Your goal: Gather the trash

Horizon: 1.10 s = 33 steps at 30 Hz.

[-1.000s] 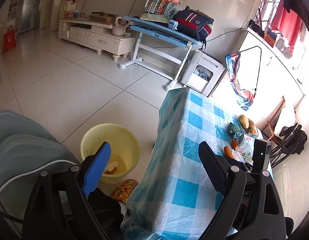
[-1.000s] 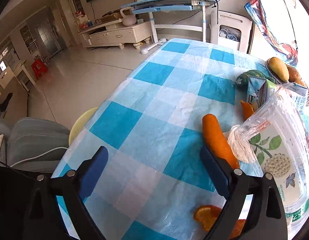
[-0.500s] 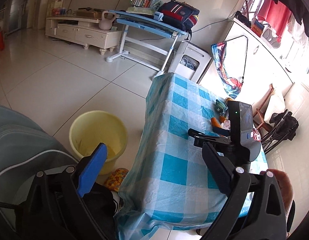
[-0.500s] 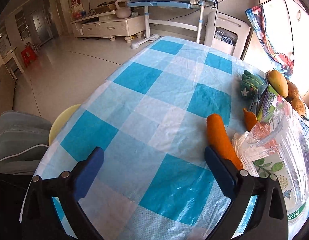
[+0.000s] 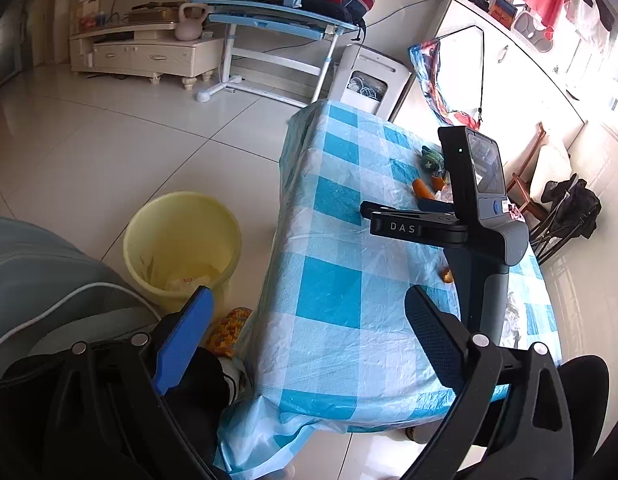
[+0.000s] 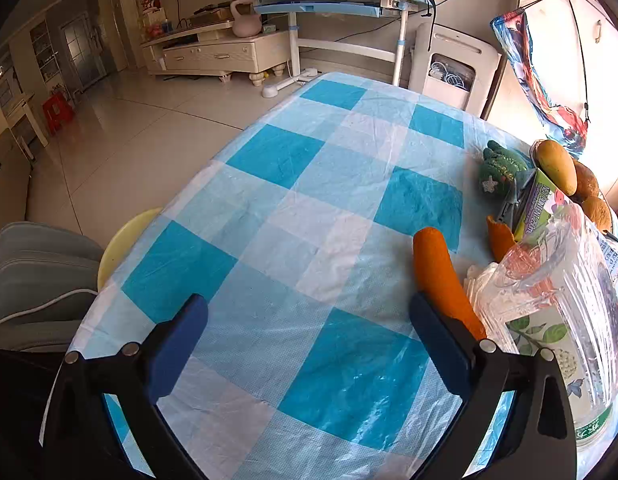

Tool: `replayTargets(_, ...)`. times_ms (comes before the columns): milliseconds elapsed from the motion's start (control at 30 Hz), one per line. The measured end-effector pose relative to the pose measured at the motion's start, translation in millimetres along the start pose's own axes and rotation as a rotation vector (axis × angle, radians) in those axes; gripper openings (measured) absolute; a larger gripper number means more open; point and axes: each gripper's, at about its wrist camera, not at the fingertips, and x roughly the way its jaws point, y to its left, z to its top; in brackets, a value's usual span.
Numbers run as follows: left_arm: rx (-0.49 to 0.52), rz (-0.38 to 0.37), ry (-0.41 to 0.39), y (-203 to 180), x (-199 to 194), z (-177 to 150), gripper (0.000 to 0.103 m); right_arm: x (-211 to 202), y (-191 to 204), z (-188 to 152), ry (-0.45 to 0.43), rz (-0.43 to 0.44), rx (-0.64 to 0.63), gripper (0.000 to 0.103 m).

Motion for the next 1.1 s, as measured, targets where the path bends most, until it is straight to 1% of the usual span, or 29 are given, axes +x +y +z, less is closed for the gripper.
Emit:
replayTargets(167, -0.003, -0.015, 0.014, 0, 3, -1, 0.093, 0, 0, 0, 0.000, 0.000, 0.000, 0.096)
replayTargets(300, -0.007, -0.045, 0.015, -2, 1, 0, 0.093, 0, 0, 0, 0.000, 0.000, 0.000, 0.096)
replayTargets(433, -0.014, -0.073, 0.005, -1, -3, 3, 0.093, 0, 1, -1, -0.001, 0.000, 0.000, 0.096)
replayTargets(533, -0.013, -0.077, -0.008, -2, -8, 4, 0.093, 0, 1, 0, -0.001, 0.000, 0.000, 0.096)
replayTargets(667, 0.003, -0.059, -0.026, -4, -12, 5, 0.093, 0, 1, -1, -0.001, 0.000, 0.000, 0.096)
replayTargets(867, 0.036, 0.007, -0.049, -4, -14, 5, 0.093, 0, 0, 0, -0.001, 0.000, 0.000, 0.096)
replayTargets(933, 0.030, 0.034, -0.066, -1, -15, 6, 0.093, 0, 1, 0, -0.001, 0.000, 0.000, 0.096)
replayTargets(1100, 0.009, 0.076, -0.096, 2, -16, 6, 0.093, 0, 0, 0, -0.001, 0.000, 0.000, 0.096)
